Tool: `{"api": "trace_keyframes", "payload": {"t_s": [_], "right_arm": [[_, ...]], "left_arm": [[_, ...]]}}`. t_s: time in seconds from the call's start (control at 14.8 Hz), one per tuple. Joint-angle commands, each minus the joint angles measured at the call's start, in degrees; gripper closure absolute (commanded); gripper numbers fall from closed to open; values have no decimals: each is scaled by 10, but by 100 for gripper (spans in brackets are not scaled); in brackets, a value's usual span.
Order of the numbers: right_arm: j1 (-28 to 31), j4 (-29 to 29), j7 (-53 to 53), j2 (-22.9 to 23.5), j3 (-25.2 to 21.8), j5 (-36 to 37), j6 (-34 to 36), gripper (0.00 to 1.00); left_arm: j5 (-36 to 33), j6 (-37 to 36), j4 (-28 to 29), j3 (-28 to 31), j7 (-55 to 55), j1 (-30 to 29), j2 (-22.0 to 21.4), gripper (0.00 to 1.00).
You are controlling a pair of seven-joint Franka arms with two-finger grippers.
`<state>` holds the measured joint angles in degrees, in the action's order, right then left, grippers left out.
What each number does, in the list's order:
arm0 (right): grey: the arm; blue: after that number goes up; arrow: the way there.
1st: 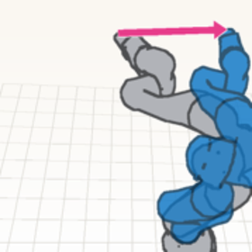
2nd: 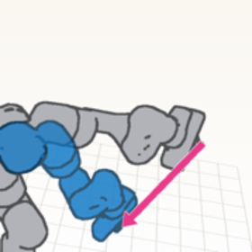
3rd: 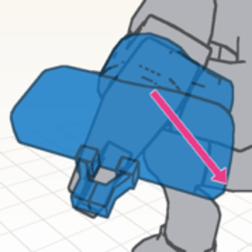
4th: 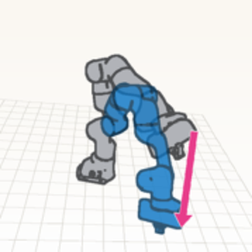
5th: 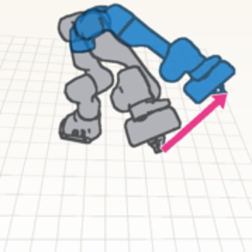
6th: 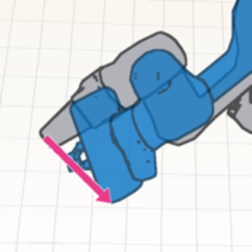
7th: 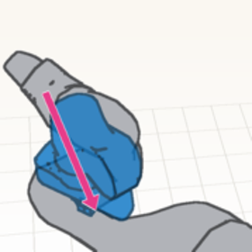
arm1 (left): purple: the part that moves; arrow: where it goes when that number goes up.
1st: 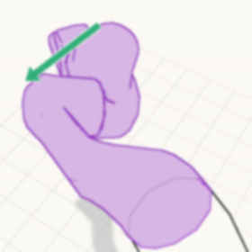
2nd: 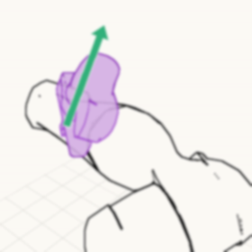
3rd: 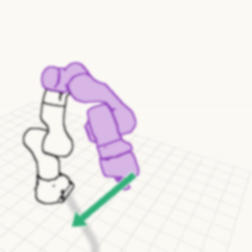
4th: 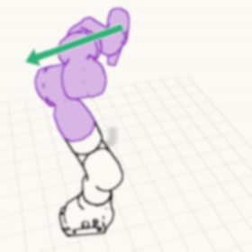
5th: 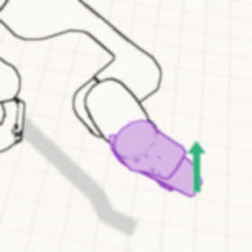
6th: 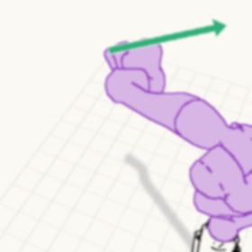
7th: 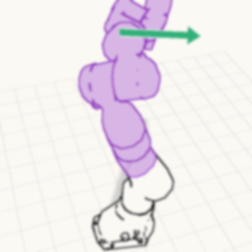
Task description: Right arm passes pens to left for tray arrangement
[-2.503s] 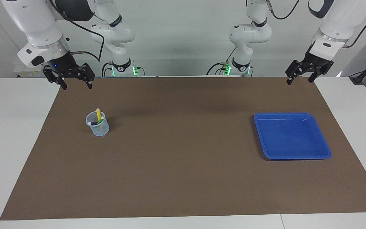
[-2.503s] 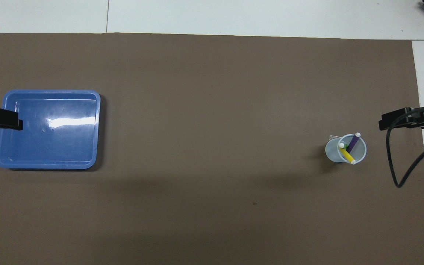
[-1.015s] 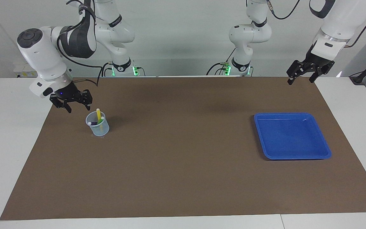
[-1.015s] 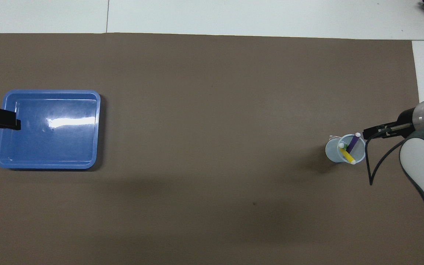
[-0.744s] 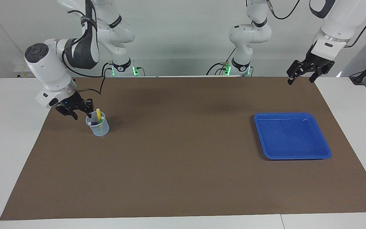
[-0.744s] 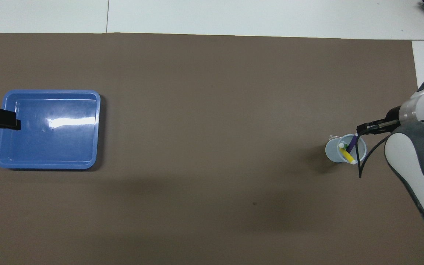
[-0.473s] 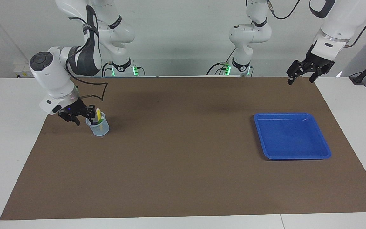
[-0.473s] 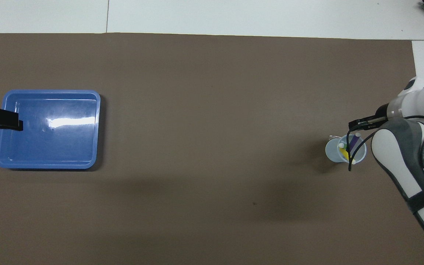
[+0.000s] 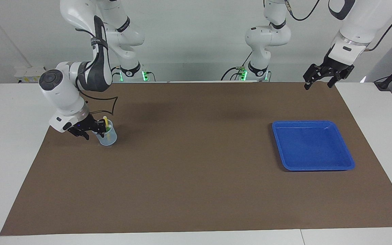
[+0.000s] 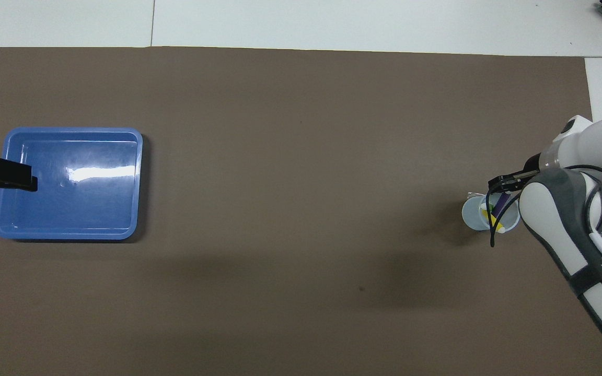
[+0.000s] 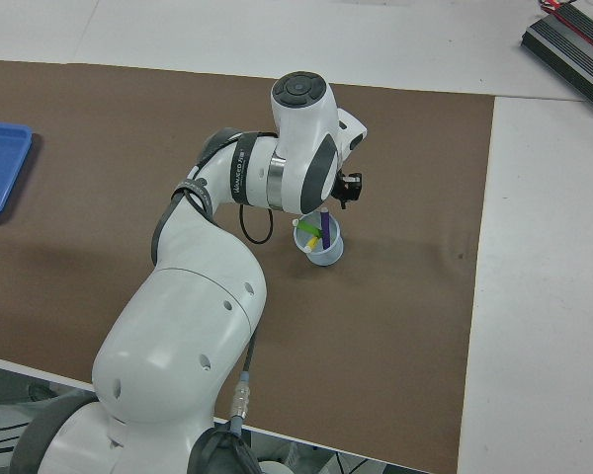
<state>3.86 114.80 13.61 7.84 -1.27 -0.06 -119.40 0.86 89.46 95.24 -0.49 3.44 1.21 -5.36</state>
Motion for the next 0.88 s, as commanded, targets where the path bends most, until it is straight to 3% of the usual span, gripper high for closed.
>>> {"api": "trace_keyframes", "payload": {"t_s": [0.0,0.14,0.34,0.81], "right_arm": [[2,2,1,-10,1,-10,15,38],[3,3,1,-10,1,-10,14,41],[2,6,1,-10,1,-10,6,56],[5,12,3,-14,1,-11,17,59]], "left_arm": [[6,-4,16,2,6,5,-17,0],[6,-4,15,3,7,5,-17,0],[6,-8,17,2,8,5,-17,0],[10,-32,21,3,3,3,-23,0]]}}
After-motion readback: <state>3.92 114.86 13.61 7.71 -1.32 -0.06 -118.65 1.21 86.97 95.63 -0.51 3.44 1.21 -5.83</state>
